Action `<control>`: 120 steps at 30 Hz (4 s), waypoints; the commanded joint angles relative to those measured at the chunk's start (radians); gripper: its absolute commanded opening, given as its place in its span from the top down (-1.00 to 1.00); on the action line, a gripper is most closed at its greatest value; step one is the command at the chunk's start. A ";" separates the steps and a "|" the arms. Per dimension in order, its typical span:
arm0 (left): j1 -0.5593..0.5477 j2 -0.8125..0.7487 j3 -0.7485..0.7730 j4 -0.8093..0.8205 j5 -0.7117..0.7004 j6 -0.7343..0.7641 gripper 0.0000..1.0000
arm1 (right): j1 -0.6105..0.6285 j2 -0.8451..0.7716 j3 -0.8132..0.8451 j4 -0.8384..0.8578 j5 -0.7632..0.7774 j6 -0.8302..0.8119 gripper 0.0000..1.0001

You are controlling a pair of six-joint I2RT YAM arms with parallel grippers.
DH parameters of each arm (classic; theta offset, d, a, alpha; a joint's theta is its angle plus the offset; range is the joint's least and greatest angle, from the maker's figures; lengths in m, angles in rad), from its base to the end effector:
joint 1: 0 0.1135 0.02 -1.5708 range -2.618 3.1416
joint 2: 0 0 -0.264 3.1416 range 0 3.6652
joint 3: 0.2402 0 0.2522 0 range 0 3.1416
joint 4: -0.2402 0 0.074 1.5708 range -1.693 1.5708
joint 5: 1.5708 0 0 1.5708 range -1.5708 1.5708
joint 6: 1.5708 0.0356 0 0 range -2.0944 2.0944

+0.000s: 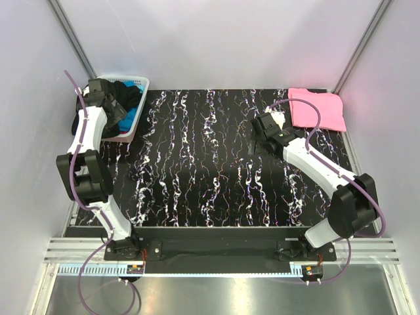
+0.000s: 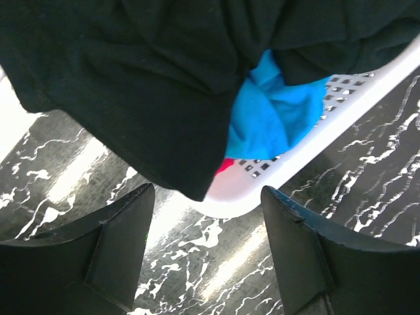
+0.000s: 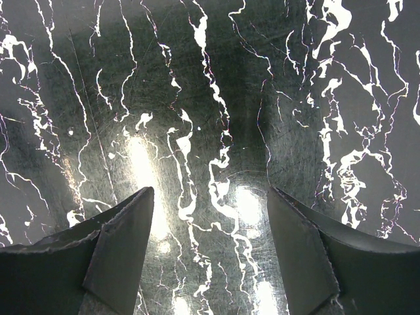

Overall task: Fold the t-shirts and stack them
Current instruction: Grab the tshirt from the pile, then move the tshirt to the center of the board, then flatten the tshirt out

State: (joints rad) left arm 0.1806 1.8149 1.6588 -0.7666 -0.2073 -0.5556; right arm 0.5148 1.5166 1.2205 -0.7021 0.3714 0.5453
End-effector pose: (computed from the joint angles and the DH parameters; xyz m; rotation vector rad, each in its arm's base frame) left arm 0.3930 0.0792 0.3041 -0.9680 2.2705 0.0976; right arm 0.2810 0.1441 0.2729 0.1741 2.4647 -0.0327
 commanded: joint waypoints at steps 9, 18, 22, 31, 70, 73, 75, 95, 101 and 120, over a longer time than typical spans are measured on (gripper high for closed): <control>0.000 0.023 -0.008 -0.026 -0.047 -0.047 -0.02 | -0.006 -0.024 0.004 0.024 0.001 -0.004 -0.53; 0.000 0.055 0.004 -0.026 -0.040 -0.049 0.22 | -0.006 -0.039 0.005 0.019 0.003 -0.005 -0.54; 0.000 0.051 0.006 -0.026 -0.027 -0.055 0.96 | -0.006 -0.039 0.008 0.018 0.004 -0.008 -0.53; -0.050 -0.074 0.018 -0.026 -0.059 -0.017 1.00 | -0.006 -0.042 0.001 0.015 -0.023 0.019 -0.52; -1.277 -0.769 -0.307 -0.160 -0.234 -0.096 1.00 | -0.007 -0.268 0.030 -0.224 0.204 0.188 -0.49; -1.395 -0.706 -0.284 -0.206 -0.348 -0.124 1.00 | -0.006 -0.254 0.027 -0.221 0.195 0.183 -0.49; -1.431 -0.607 -0.249 -0.223 -0.305 -0.103 1.00 | -0.009 -0.254 0.019 -0.217 0.201 0.174 -0.49; -1.751 -0.360 0.176 -0.370 -0.601 -0.088 1.00 | -0.010 -0.294 0.007 -0.218 0.238 0.151 -0.54; -1.751 -0.701 -0.105 -0.442 -0.741 -0.448 0.08 | -0.010 -0.234 0.033 -0.211 0.198 0.139 -0.56; -1.382 -0.515 -0.158 -0.583 -0.562 -0.555 -0.32 | -0.009 -0.272 -0.084 0.011 -0.270 -0.002 -0.61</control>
State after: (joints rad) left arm -1.3293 1.3636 1.5433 -1.3331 -0.8986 -1.2209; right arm 0.5083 1.3407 1.1740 -0.7902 0.2661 0.5877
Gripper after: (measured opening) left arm 0.650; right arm 0.802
